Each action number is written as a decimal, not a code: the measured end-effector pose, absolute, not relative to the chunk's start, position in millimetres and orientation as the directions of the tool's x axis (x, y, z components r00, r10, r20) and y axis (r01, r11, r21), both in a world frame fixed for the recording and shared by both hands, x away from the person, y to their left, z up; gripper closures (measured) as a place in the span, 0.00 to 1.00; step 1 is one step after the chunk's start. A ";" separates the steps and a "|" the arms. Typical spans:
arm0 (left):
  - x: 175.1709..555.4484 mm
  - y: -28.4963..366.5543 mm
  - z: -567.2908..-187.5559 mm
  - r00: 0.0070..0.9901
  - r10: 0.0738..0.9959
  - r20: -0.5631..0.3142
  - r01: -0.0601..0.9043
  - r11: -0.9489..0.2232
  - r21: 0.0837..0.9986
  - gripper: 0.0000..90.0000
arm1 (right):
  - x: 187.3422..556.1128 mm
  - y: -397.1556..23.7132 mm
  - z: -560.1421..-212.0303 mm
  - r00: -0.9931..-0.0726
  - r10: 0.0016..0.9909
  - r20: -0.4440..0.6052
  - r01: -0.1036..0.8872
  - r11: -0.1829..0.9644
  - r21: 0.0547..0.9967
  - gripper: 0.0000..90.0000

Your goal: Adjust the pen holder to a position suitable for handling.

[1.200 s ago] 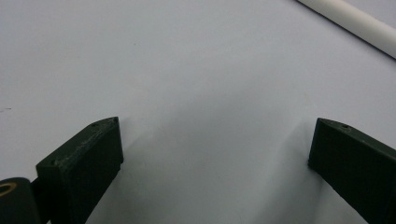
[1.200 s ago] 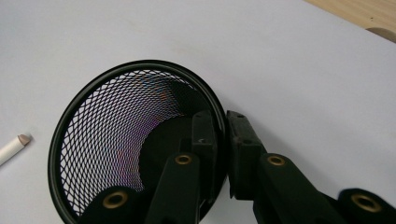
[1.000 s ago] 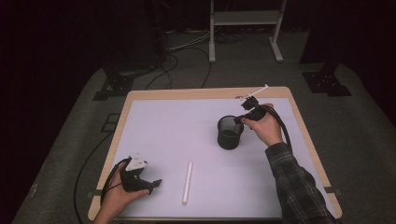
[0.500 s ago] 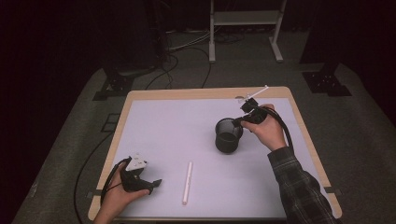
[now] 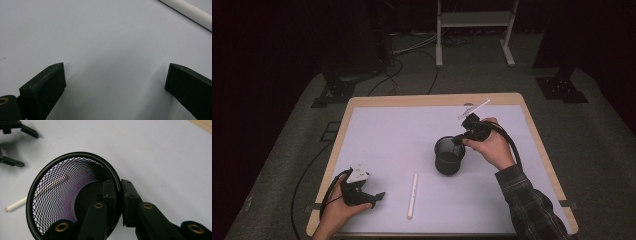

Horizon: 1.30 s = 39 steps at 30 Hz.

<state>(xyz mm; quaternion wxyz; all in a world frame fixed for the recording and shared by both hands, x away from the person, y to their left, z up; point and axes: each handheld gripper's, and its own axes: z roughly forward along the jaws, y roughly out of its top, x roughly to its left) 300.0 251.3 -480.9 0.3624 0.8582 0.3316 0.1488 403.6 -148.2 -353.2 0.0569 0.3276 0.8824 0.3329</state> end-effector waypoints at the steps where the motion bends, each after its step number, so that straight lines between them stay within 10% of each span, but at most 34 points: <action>1: 300.0 251.3 -480.9 0.736 0.677 0.015 0.461 -0.518 0.721 0.03 | 401.9 -146.3 -354.1 -0.783 0.609 0.127 0.541 0.566 0.622 0.91; 39: 300.0 251.4 -480.7 0.737 0.676 0.016 0.462 -0.520 0.719 0.03 | 389.3 -117.8 -383.2 -0.838 0.525 0.152 0.506 0.639 0.579 0.87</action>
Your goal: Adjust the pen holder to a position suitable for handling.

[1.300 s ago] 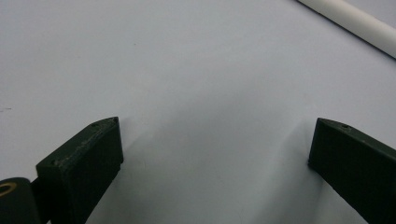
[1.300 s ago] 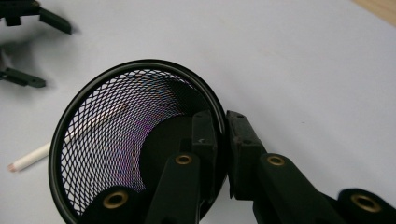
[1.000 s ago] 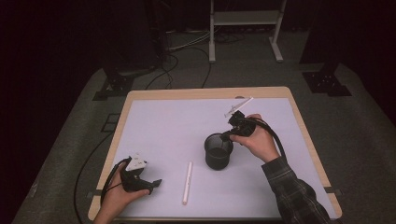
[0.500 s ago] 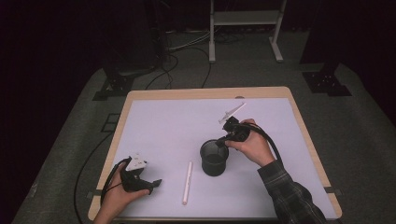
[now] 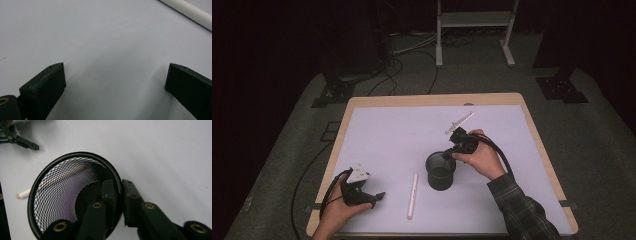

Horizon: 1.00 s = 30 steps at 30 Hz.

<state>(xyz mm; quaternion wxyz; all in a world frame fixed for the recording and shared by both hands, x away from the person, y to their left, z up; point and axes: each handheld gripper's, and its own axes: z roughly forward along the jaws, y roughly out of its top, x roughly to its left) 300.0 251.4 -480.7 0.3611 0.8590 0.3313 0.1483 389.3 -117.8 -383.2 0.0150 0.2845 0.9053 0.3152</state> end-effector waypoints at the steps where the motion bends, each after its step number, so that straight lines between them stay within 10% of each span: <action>1: 300.0 251.5 -480.8 0.737 0.676 0.017 0.461 -0.520 0.719 0.03 | 389.3 -118.1 -382.9 -0.837 0.526 0.150 0.506 0.640 0.578 0.86; 30: 299.9 251.4 -480.5 0.736 0.676 0.015 0.463 -0.521 0.717 0.03 | 360.6 -176.0 -369.4 -0.771 0.629 0.102 0.477 0.464 0.747 0.38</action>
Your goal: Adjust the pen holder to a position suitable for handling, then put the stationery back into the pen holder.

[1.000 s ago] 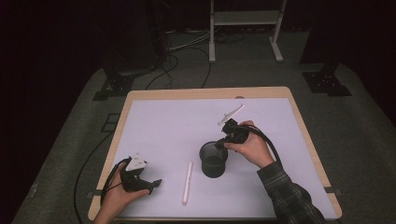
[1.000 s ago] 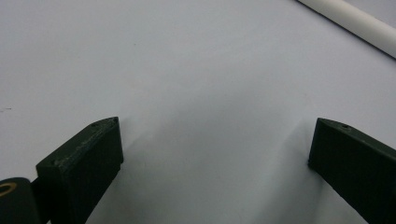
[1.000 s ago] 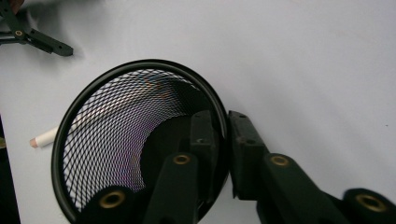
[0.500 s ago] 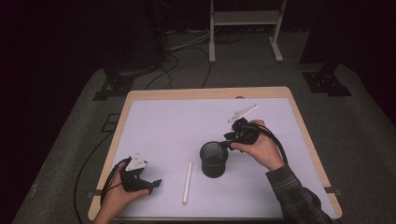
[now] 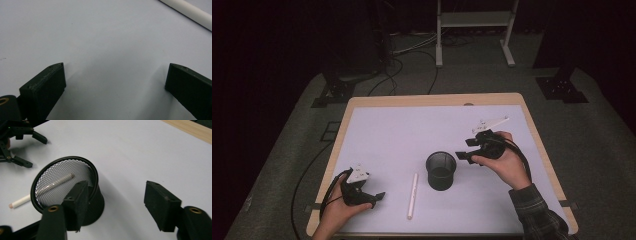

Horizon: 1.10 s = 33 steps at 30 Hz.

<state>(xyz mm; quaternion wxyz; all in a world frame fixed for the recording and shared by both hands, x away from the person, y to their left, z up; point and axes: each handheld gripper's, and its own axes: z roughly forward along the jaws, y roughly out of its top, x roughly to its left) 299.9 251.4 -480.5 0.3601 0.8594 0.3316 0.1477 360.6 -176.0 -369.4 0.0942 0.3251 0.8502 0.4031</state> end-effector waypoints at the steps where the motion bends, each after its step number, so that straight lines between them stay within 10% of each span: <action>1: 299.9 251.4 -480.5 0.737 0.676 0.015 0.464 -0.521 0.717 0.03 | 359.6 -178.1 -370.0 -0.767 0.633 0.101 0.477 0.459 0.749 0.38; 33: 299.9 251.4 -480.5 0.737 0.676 0.016 0.462 -0.521 0.717 0.03 | 310.7 -254.2 -430.9 -0.601 0.798 0.056 0.536 0.350 0.768 0.22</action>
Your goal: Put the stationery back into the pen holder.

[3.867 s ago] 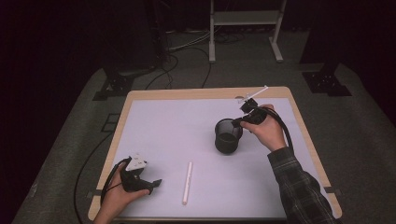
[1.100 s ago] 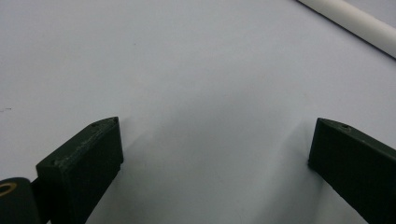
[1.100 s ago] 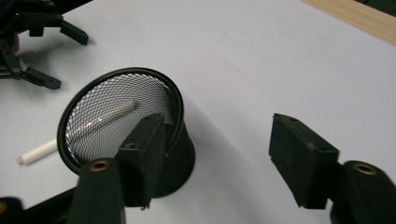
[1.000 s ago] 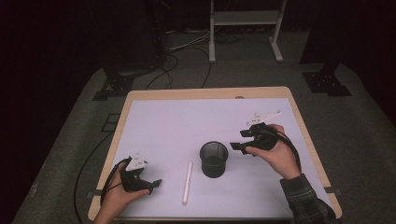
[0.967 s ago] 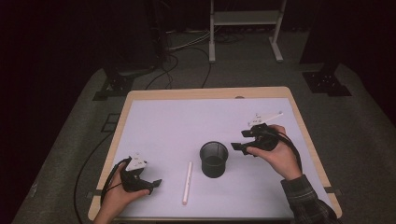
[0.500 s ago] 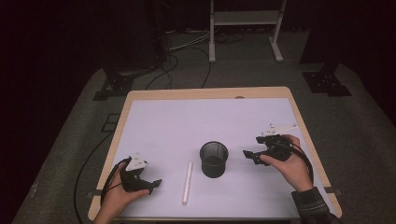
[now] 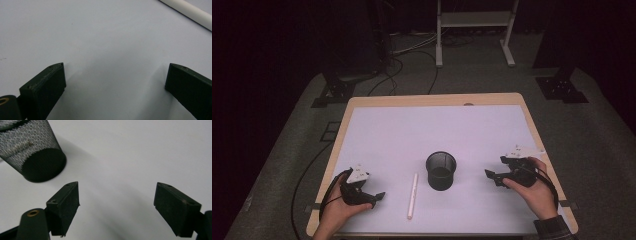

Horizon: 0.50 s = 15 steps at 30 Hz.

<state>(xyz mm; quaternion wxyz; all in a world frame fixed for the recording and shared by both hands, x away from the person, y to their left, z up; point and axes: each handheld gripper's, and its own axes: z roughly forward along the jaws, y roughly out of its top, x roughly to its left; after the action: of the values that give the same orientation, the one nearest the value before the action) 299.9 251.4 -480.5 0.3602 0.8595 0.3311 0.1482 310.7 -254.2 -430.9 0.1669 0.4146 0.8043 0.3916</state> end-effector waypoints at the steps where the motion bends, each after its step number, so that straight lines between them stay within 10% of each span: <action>1: 299.9 251.3 -480.4 0.737 0.676 0.017 0.462 -0.521 0.717 0.03 | 308.2 -257.5 -435.3 -0.594 0.802 0.057 0.535 0.342 0.772 0.22; 15: 298.1 252.2 -478.0 0.729 0.684 0.014 0.468 -0.514 0.719 0.07 | 292.1 -280.0 -470.5 -0.548 0.836 0.034 0.572 0.345 0.744 0.22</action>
<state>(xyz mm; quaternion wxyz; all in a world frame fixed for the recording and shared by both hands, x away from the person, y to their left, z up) 298.1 252.2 -478.0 0.3606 0.8571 0.3361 0.1498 292.1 -280.0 -470.5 0.1803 0.4401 0.7999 0.3661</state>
